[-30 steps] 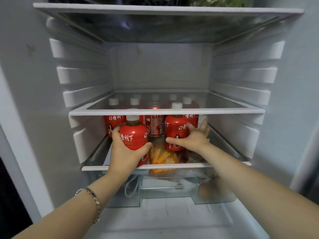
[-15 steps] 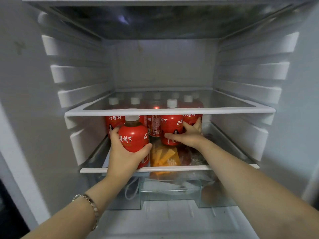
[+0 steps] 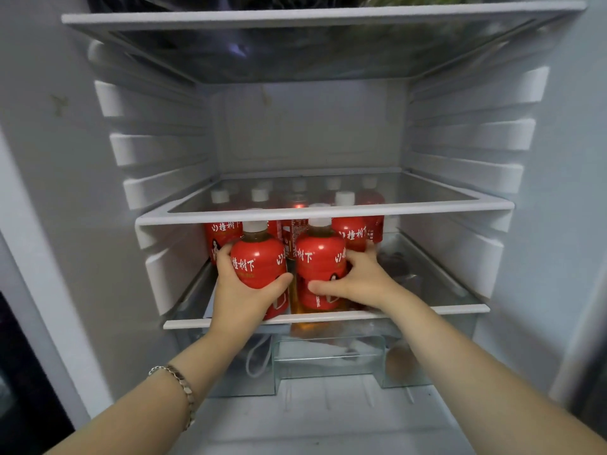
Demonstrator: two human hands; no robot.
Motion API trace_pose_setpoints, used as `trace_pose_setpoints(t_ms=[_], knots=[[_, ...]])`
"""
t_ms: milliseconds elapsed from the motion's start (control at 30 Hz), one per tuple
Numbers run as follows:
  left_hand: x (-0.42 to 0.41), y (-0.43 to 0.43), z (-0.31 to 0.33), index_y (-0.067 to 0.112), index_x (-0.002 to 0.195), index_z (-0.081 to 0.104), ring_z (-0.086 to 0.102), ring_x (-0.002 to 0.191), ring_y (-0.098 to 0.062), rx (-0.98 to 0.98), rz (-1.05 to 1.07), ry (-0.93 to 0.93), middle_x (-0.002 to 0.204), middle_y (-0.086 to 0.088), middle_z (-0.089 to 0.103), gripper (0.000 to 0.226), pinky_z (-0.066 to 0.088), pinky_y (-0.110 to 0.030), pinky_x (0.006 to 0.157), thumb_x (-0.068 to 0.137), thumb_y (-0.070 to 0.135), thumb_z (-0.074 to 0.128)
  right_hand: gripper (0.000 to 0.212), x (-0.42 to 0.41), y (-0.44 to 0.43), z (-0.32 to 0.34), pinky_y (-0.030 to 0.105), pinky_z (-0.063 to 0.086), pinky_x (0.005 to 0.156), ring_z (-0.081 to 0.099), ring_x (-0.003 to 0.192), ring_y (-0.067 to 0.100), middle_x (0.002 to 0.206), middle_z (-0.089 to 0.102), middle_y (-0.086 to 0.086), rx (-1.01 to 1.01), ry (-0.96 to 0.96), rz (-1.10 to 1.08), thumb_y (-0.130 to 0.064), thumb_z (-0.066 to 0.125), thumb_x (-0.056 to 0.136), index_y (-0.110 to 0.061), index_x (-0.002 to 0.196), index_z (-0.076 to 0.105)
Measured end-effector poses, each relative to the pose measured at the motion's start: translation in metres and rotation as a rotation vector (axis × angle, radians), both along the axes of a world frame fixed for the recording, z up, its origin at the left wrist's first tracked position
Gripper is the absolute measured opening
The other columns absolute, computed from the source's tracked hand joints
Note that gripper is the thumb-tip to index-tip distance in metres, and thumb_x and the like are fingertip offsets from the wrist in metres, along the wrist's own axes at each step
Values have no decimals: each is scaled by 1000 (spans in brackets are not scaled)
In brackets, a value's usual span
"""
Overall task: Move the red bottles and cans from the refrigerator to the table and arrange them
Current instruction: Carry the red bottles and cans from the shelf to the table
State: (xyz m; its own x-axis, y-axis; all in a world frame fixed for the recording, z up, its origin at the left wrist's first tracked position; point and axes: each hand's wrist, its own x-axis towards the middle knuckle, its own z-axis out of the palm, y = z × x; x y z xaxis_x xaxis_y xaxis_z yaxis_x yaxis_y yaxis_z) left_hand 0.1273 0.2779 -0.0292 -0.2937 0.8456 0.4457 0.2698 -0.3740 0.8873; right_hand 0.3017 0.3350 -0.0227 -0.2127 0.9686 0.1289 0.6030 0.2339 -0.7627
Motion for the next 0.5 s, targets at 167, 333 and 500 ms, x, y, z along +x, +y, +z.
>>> trace_pose_setpoints(t_ms=[167,333,500], knots=[[-9,-1,1,30,130,28,55,98,-2,0,-130,-37,112,14,51,83,43,-11,75,68,15,80,74,10,-36,-1,33,25,112,26,136,15,149,6,-13,24,42,164,-37,84,62,-39,127,48],[-12,-8,3,39,133,6,55,93,22,-19,-377,51,118,19,43,119,45,-1,71,52,20,90,105,9,-43,-3,28,25,110,25,133,8,148,9,-15,82,41,209,-42,88,43,-51,127,25],[-11,-4,8,33,141,-5,53,98,21,-102,-465,160,120,22,38,145,45,-1,75,32,40,91,80,7,-45,-1,41,31,114,34,132,12,144,24,-7,94,184,213,-47,82,43,-64,103,33]])
